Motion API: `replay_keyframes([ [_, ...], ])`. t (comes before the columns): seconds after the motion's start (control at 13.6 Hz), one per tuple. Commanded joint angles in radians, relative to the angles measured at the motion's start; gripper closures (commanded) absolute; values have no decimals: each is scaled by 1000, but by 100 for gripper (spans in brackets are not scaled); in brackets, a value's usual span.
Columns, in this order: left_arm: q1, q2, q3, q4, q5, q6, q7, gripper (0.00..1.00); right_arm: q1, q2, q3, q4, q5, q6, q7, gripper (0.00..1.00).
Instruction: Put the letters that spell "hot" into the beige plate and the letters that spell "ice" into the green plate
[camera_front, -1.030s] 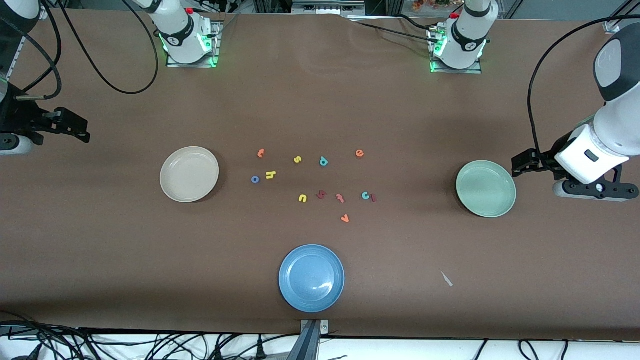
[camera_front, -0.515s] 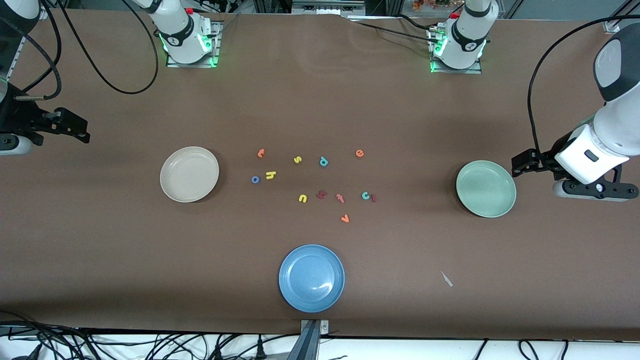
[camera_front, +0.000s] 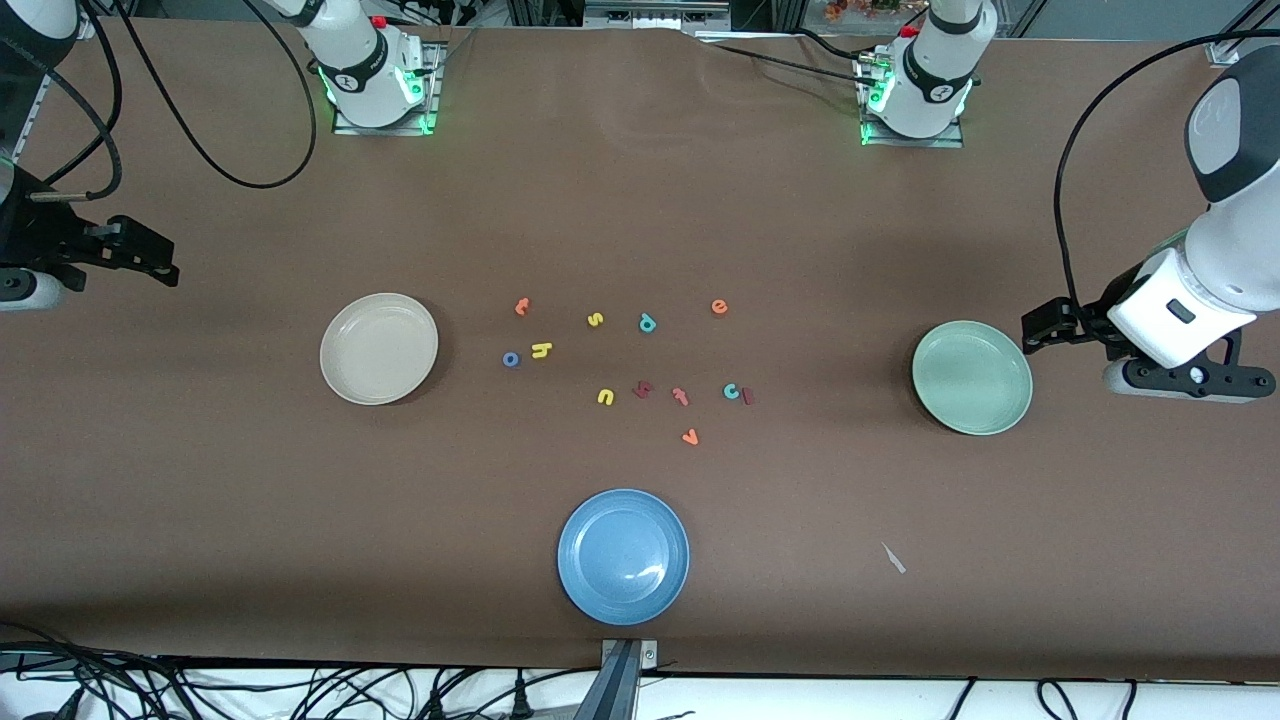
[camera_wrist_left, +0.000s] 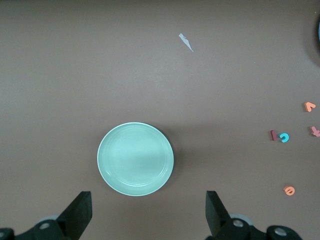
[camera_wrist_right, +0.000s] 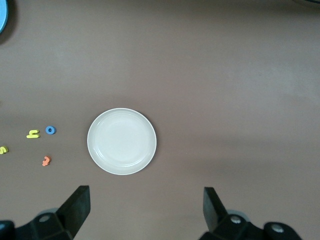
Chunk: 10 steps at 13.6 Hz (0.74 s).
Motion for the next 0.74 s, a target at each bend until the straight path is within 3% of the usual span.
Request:
replay_keyframes([
  [0.0, 0, -16, 4, -5, -21, -3, 26, 0, -6, 8, 3, 21, -2, -12, 7, 0],
  [0.66, 0, -16, 2, -4, -21, -1, 26, 0, -8, 8, 1, 22, -8, -1, 12, 0],
])
